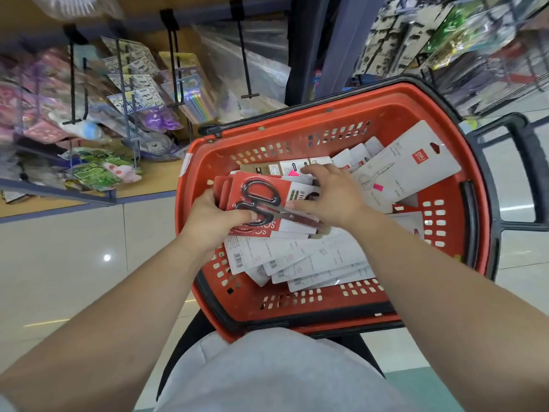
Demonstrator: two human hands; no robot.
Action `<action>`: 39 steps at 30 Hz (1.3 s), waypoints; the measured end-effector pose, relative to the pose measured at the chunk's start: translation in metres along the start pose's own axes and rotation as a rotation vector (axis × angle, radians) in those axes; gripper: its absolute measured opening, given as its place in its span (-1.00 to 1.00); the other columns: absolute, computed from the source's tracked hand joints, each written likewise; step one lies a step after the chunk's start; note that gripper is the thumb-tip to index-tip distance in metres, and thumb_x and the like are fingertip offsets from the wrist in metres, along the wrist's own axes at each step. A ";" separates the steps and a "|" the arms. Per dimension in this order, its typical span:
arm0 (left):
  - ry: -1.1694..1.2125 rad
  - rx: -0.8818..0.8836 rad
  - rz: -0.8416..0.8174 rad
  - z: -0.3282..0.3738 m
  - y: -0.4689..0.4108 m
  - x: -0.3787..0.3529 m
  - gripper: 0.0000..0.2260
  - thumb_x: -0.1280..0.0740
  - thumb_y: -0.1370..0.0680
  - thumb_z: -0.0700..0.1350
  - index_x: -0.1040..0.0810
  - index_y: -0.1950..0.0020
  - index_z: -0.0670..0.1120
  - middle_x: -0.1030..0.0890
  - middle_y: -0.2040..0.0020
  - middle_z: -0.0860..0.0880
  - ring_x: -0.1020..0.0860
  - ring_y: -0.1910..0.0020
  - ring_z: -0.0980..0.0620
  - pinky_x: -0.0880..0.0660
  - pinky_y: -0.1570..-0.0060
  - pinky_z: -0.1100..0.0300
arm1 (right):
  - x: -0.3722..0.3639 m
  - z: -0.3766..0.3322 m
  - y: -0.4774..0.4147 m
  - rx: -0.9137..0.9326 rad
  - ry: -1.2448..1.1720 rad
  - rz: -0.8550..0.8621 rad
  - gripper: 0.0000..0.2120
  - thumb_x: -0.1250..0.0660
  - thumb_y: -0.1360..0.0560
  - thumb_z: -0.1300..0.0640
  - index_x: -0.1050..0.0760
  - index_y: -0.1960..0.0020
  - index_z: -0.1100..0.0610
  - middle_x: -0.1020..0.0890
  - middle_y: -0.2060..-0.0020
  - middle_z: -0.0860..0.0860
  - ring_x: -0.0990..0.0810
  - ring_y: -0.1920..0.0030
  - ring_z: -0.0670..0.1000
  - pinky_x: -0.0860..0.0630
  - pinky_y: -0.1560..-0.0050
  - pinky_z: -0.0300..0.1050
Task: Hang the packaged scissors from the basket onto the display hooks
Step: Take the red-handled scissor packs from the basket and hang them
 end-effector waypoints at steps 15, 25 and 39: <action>0.481 0.034 0.006 -0.005 0.036 -0.020 -0.68 -0.52 -0.46 -0.30 -0.66 -0.20 -0.09 -0.77 -0.04 -0.12 -0.76 0.02 -0.10 -0.68 0.13 0.07 | -0.053 -0.041 0.066 -0.500 -1.818 -0.112 -0.46 -0.44 -0.49 -0.23 -0.59 -0.29 0.14 -0.74 -0.13 0.13 -0.73 -0.10 0.10 -0.64 -0.13 -0.02; 0.300 0.106 -0.200 -0.014 0.048 -0.054 -0.41 -0.51 -0.39 0.12 -0.55 -0.38 -0.03 -0.75 -0.17 -0.05 -0.68 -0.21 -0.10 -0.52 -0.34 -0.11 | -0.030 0.007 0.056 -0.513 -1.734 0.168 -0.79 -0.51 -0.51 0.21 -0.64 -0.14 0.18 -0.77 0.00 0.14 -0.77 0.11 0.12 -0.70 0.08 0.06; 0.217 0.159 -0.250 -0.009 0.015 -0.040 -0.43 -0.59 -0.28 -0.17 -0.61 -0.29 -0.04 -0.77 -0.05 -0.16 -0.75 0.04 -0.16 -0.68 -0.01 -0.10 | -0.049 -0.053 0.039 -0.270 -1.284 -0.170 -0.83 -0.37 -0.65 0.02 -0.52 -0.19 0.05 -0.74 -0.04 0.09 -0.76 0.01 0.13 -0.70 -0.01 0.10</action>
Point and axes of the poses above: each hand's wrist, its own y-axis away from the middle knuckle, its own x-axis out of the back of the hand, z = x × y, the point moved 7 cm from there along -y, towards the middle knuckle
